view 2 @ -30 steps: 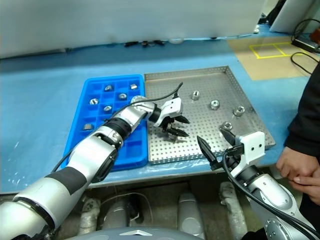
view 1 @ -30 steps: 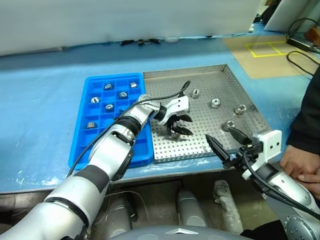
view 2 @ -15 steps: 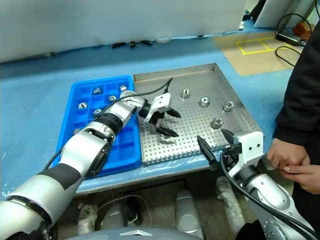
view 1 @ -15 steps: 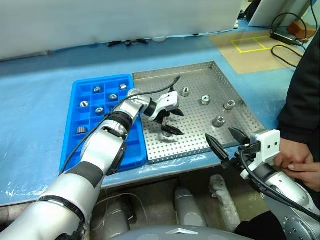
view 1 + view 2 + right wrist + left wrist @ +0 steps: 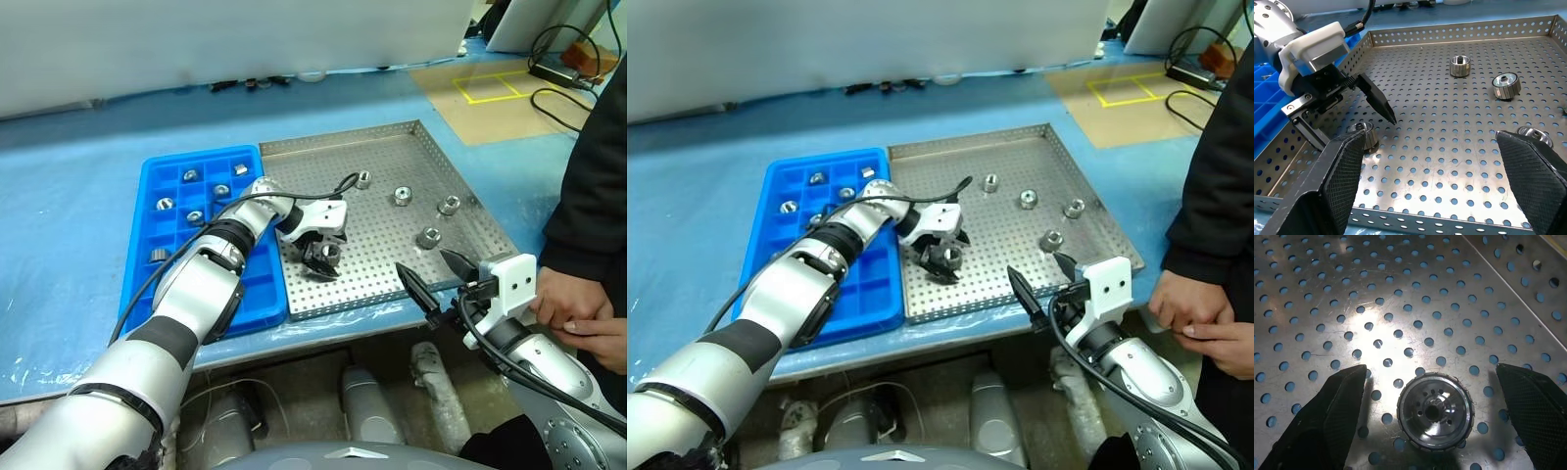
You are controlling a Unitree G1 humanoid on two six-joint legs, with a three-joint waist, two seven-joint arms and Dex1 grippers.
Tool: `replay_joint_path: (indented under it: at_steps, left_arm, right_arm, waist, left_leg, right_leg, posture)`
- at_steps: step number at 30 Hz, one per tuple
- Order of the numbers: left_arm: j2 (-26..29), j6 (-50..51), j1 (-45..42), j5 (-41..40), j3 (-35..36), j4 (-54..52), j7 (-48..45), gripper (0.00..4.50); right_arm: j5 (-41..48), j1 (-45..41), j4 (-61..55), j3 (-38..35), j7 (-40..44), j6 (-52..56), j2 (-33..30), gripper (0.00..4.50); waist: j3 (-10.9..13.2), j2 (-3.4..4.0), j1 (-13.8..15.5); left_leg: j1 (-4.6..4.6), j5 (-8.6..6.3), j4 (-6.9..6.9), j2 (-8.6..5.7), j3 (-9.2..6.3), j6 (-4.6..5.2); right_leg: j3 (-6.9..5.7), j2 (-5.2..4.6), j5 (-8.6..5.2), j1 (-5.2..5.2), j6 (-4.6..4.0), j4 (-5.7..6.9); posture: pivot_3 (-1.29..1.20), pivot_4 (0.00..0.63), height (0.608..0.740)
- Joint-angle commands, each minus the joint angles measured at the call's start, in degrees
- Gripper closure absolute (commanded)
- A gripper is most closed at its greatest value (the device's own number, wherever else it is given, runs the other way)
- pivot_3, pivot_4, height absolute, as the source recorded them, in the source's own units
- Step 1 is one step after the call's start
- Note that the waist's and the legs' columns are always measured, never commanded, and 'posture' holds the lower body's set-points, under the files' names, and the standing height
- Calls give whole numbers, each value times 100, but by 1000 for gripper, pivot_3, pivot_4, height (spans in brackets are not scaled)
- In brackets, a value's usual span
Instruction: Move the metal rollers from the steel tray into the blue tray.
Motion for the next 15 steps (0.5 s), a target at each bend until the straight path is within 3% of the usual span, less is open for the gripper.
replay_joint_path:
  at_steps: [1,7,12,15]
  left_arm:
    - [-35,79,-61,71,0,36,174,33]
    - [-183,294,34,158,-38,90,343,33]
    - [-139,255,45,307,-131,99,571,1559]
    - [-61,204,52,394,-200,109,542,1559]
  right_arm:
    - [-29,1,-154,37,-36,-100,13,0]
    - [-128,57,-106,129,-28,-178,26,0]
    - [-196,145,-24,148,29,-278,29,0]
    - [-238,151,18,174,55,-319,34,0]
  waist:
    - [0,0,-3]
    - [0,0,-3]
    - [-1,-1,-18]
    - [-1,-2,-41]
  left_leg:
    - [0,-2,1,0,0,-4]
    - [3,5,2,1,-1,10]
    - [9,-4,5,-1,-1,-2]
    - [16,-4,5,0,-3,-3]
  right_leg:
    - [0,0,0,0,0,0]
    - [0,0,0,6,0,1]
    - [-2,-1,0,16,0,0]
    - [-2,0,0,24,0,0]
  posture:
    - [-735,150,740]
    - [-743,150,740]
    - [-740,150,740]
    - [-735,150,740]
